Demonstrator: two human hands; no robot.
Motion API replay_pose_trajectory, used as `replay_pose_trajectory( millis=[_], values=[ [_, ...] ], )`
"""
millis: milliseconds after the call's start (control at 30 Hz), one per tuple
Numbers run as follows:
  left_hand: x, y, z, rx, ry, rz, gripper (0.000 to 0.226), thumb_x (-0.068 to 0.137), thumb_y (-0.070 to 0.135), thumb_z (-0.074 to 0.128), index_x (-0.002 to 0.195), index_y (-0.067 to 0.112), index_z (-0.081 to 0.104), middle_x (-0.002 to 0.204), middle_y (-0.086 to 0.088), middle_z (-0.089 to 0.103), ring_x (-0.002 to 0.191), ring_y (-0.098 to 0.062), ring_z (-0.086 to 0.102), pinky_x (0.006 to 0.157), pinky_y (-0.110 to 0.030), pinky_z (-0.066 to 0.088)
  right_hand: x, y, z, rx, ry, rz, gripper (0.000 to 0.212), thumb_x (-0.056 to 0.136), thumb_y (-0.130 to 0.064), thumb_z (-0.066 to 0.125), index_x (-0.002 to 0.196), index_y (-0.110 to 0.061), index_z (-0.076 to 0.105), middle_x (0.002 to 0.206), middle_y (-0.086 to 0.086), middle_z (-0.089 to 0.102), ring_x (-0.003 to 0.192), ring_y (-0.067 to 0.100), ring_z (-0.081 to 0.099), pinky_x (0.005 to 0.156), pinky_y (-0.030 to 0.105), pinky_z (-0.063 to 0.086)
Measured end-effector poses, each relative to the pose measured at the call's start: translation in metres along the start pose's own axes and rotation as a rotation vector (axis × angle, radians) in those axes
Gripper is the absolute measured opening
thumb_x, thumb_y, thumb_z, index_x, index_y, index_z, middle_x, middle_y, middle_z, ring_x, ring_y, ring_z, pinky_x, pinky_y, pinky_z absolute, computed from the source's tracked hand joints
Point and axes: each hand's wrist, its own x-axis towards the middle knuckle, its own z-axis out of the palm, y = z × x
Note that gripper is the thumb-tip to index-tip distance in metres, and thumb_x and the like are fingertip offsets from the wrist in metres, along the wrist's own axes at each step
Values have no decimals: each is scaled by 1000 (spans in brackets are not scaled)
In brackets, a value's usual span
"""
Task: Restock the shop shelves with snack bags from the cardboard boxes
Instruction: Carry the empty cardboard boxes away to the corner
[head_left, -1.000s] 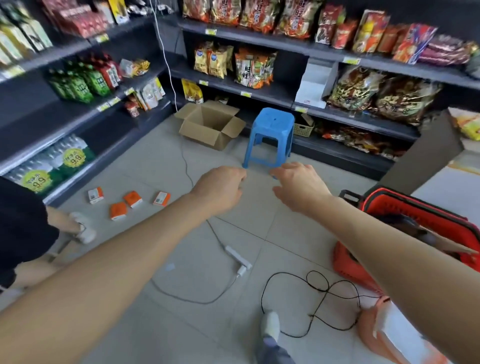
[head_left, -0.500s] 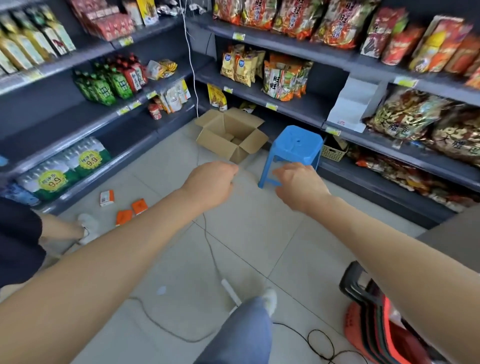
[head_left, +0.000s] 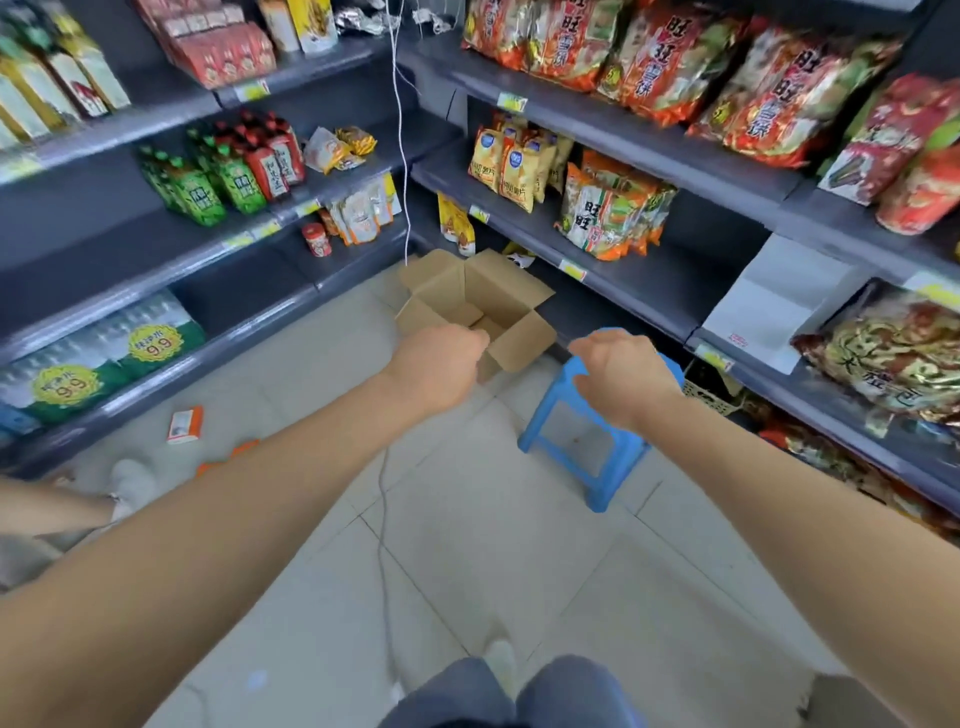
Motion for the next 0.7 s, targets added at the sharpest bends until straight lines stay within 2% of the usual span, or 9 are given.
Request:
replay_pose_trajectory(
  millis=[133,267,433,633,700],
  values=[
    [76,-13,-15,19,-16,-35,20,98,16,41,109,4,53,110,-15,60,102,-32,56,68,-32,32,80,39,-3,-21,-10,-42,13,89,-10,51,102,-12,54,107,6,58,104,27,52,76,31,34],
    [158,-33,-6,-27,-61,-125,20,95,11,43,111,5,53,111,-13,61,103,-32,58,74,-34,42,177,68,6,-33,-11,-127,11,87,-10,55,94,-15,49,106,5,60,101,26,54,71,29,30],
    [262,-67,20,-102,-75,-276,22,94,7,42,113,6,54,110,-14,61,101,-32,58,77,-35,44,300,93,21,0,-51,-217,21,93,-13,48,113,-7,53,112,11,60,107,28,55,81,33,40],
    [365,-122,82,-270,-172,-427,25,97,12,40,117,5,53,113,-16,59,103,-32,56,72,-31,40,427,98,57,68,-228,-140,28,94,-4,42,121,-3,49,119,17,56,110,33,56,84,35,46],
    [392,-145,107,-343,-230,-483,29,97,14,41,122,5,52,119,-16,57,109,-31,54,79,-32,42,463,94,74,104,-273,-105,29,95,-7,43,122,-4,50,120,18,56,109,35,56,83,36,46]
  ],
)
